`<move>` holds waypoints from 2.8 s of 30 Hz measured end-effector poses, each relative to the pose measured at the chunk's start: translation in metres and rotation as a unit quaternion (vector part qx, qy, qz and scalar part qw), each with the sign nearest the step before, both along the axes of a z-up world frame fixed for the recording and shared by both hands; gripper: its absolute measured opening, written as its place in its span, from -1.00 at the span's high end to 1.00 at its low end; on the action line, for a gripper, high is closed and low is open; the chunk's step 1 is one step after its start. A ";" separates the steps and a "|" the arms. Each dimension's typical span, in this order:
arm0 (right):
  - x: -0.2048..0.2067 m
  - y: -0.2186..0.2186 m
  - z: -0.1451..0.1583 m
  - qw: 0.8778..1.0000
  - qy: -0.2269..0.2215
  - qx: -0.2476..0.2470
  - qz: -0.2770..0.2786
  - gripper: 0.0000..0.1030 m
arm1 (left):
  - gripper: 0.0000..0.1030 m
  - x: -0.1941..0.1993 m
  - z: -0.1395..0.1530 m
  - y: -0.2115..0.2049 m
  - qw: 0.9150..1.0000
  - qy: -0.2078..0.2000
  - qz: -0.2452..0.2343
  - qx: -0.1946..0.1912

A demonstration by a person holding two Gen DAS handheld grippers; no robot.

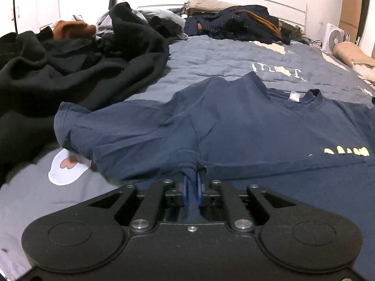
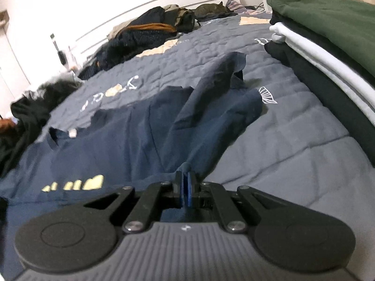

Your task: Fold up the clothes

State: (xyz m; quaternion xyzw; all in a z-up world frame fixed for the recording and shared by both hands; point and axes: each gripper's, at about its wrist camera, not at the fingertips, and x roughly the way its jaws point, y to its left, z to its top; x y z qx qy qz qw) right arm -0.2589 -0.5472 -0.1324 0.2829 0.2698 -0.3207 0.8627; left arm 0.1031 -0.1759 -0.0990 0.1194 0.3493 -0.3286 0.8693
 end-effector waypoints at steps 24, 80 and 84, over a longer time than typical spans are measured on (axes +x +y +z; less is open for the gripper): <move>-0.010 0.099 0.093 0.983 -0.097 0.043 0.147 0.27 | 0.23 -0.039 0.054 0.159 0.992 0.060 -0.094 -0.064; 0.073 0.200 0.064 0.962 0.011 0.113 0.248 0.27 | 0.94 -0.018 0.011 0.153 0.942 0.222 -0.169 -0.188; 0.069 0.198 0.056 0.963 0.007 0.115 0.243 0.27 | 0.75 -0.019 -0.007 0.113 0.917 0.277 -0.156 -0.241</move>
